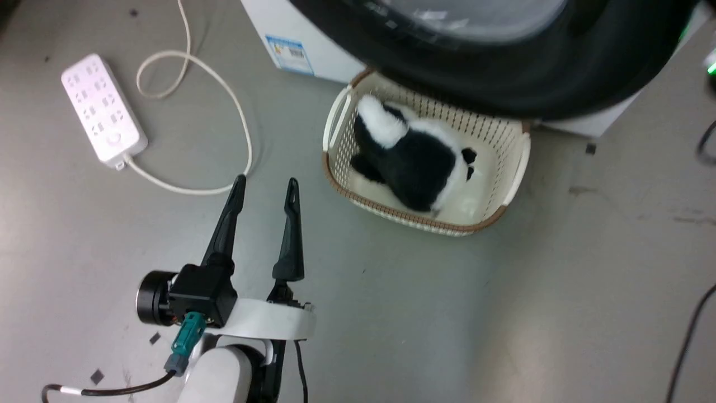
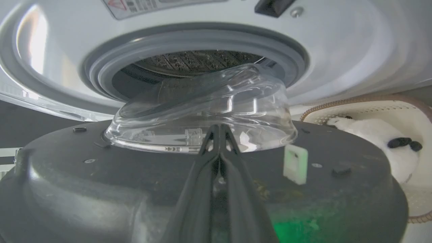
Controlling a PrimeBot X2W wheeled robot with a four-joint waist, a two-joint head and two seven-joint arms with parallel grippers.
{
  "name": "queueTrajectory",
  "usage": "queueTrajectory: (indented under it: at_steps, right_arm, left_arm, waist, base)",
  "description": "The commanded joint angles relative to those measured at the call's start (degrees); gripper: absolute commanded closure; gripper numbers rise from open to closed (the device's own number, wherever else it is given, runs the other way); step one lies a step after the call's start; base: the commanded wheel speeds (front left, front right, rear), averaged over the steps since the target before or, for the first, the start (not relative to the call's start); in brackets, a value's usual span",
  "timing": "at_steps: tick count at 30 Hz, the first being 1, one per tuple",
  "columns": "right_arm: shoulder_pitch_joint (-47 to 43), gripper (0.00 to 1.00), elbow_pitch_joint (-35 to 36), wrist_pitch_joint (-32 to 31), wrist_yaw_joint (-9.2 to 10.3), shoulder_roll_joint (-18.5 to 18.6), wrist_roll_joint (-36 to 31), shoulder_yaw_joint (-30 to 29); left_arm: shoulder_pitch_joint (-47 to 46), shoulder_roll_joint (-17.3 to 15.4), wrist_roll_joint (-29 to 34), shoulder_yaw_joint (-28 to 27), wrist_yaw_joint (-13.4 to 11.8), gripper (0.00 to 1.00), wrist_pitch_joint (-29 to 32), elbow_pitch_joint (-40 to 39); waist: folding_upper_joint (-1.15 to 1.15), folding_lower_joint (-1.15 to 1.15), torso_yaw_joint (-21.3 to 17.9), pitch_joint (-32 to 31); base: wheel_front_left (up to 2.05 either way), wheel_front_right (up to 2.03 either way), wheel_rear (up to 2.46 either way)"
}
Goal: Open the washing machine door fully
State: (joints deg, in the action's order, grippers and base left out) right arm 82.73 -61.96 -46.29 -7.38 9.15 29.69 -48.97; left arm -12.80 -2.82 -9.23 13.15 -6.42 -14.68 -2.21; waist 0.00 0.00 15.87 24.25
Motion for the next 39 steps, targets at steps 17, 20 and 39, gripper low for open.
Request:
queueTrajectory:
  at_steps: [17, 20, 39]
  right_arm:
    - [-24.5, 1.00, 4.7, -11.5, -0.11, -6.2, 20.0, 16.0]
    - [-27.4, 1.00, 4.2, -11.3, -0.11, -6.3, 27.3, 23.0]
    - [-43.6, 1.00, 15.7, 3.4, -0.11, -6.3, 67.5, 69.3]
  left_arm:
    - [7.4, -0.1, 1.2, -0.6, 2.4, 0.00, -0.3, 4.6]
    - [8.7, -0.1, 1.4, -0.6, 2.7, 0.00, -0.3, 4.9]
    - [10.9, -0.1, 1.4, -0.2, 3.9, 0.00, -0.3, 6.6]
  waist:
    - [0.00, 0.00, -2.3, -15.3]
    - [0.00, 0.00, -2.4, -16.6]
    - [0.00, 0.00, -2.2, -18.4]
  base:
    - [0.00, 0.00, 0.00]
    - [0.00, 0.00, 0.00]
    - [0.00, 0.00, 0.00]
